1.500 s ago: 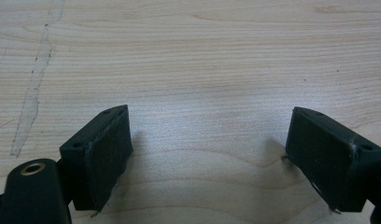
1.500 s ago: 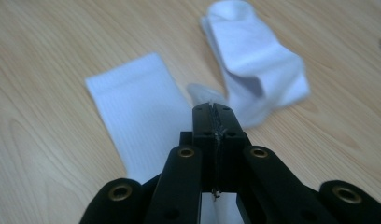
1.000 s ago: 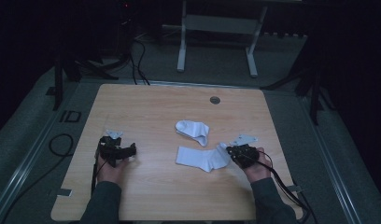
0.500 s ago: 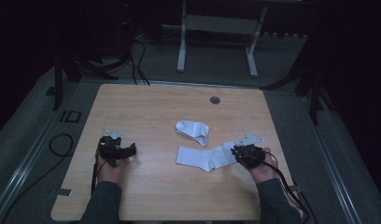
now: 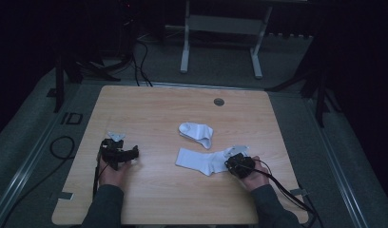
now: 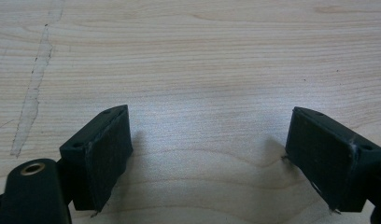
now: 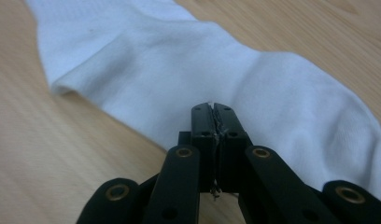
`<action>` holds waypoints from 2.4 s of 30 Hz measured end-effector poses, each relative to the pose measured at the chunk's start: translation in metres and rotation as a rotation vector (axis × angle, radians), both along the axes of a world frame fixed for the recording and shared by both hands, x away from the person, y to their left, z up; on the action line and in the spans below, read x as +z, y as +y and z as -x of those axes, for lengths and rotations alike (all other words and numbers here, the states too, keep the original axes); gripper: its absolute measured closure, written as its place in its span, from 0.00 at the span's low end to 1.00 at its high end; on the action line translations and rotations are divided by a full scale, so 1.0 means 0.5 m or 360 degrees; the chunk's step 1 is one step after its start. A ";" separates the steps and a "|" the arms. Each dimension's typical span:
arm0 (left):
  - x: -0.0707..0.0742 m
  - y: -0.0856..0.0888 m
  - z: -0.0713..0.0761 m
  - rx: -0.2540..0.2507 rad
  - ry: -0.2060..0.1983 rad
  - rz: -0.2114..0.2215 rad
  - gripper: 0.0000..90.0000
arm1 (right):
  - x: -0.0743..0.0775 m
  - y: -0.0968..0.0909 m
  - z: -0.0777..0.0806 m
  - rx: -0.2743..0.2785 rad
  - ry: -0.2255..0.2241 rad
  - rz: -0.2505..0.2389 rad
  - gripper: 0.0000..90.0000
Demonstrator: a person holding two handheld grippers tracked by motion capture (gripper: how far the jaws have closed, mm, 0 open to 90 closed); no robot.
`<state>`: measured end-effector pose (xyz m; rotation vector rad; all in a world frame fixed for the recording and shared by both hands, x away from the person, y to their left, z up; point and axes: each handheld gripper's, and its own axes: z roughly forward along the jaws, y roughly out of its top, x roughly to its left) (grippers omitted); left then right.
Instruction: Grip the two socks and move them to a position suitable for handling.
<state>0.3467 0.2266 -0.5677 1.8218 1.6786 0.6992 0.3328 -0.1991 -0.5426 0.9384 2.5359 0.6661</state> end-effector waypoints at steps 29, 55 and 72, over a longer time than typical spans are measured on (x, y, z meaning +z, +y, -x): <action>0.000 0.000 0.000 0.0000 -0.0001 0.0001 0.16 | 0.015 0.116 -0.005 0.0278 0.0075 -0.0172 0.94; 0.000 0.000 0.000 -0.0001 -0.0001 0.0001 0.16 | 0.063 0.129 -0.176 -0.0018 -0.0100 -0.0236 0.75; 0.000 0.000 0.000 -0.0001 0.0001 0.0000 0.16 | 0.028 0.016 -0.149 -0.0269 -0.0019 -0.0183 0.97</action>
